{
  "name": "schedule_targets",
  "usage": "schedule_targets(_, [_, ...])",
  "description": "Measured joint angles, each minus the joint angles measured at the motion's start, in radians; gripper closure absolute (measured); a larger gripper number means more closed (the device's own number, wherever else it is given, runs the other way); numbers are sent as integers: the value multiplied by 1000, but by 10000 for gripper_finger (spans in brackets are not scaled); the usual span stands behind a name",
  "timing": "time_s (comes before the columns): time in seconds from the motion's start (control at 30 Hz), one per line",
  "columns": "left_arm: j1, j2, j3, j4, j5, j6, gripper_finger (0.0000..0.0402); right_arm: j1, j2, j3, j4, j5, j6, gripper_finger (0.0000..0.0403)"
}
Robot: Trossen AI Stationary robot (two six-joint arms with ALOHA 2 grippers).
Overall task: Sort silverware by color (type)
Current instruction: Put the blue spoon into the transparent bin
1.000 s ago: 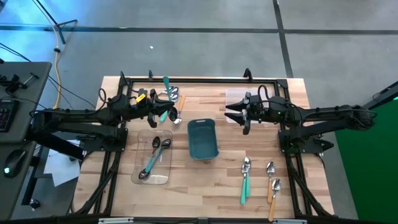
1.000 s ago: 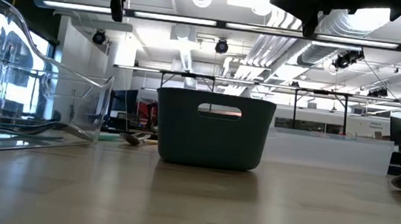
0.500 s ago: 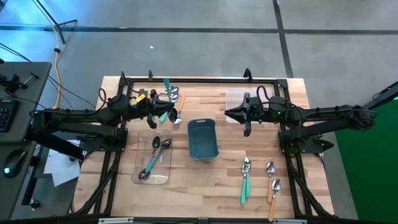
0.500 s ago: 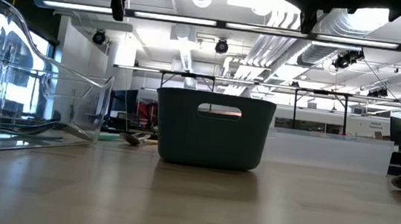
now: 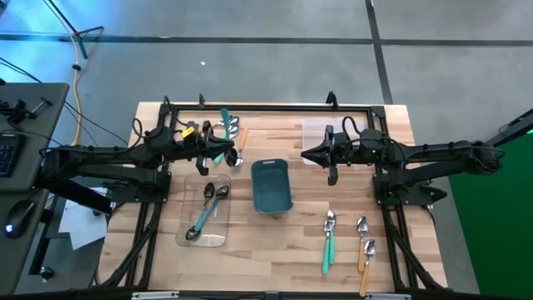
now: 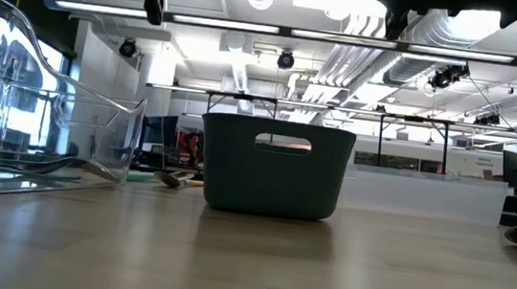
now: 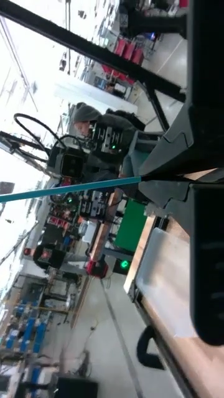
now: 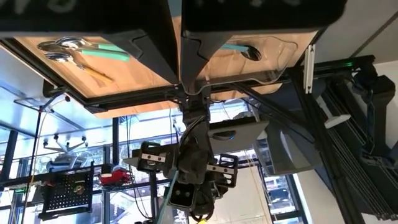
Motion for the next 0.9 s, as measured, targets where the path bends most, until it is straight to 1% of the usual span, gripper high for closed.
schedule_targets(0.07, [-9,-12,18,-66,27,-20,401,0,0,0,0,0,0,402])
schedule_targets(0.1, [-19,-18,45,-132,41,-24,401,0,0,0,0,0,1,402])
schedule_targets(0.13, [-36,-28,78,-222,50,-23,401,0,0,0,0,0,6,402])
schedule_targets(0.2, [-84,-43,162,-463,51,0,401,0,0,0,-1,0,16,402])
schedule_targets(0.3, [-181,-42,304,-839,-12,24,401,0,0,0,-3,0,17,403])
schedule_targets(0.33, [-215,-39,347,-938,-39,11,401,0,0,1,-7,0,18,403])
schedule_targets(0.4, [-293,-24,417,-1095,-95,-49,402,0,0,1,-9,0,19,403])
schedule_targets(0.47, [-375,-14,453,-1228,-142,-126,402,0,0,1,-12,0,19,403])
schedule_targets(0.6, [-555,14,462,-1354,-235,-316,401,0,0,1,-31,0,19,403])
schedule_targets(0.73, [-710,90,458,-1500,-307,-535,402,0,0,1,-61,0,19,403])
schedule_targets(0.8, [-767,126,443,-1498,-316,-628,402,0,0,1,-73,0,19,403])
schedule_targets(0.9, [-822,179,403,-1464,-328,-750,402,0,0,1,-79,6,19,403])
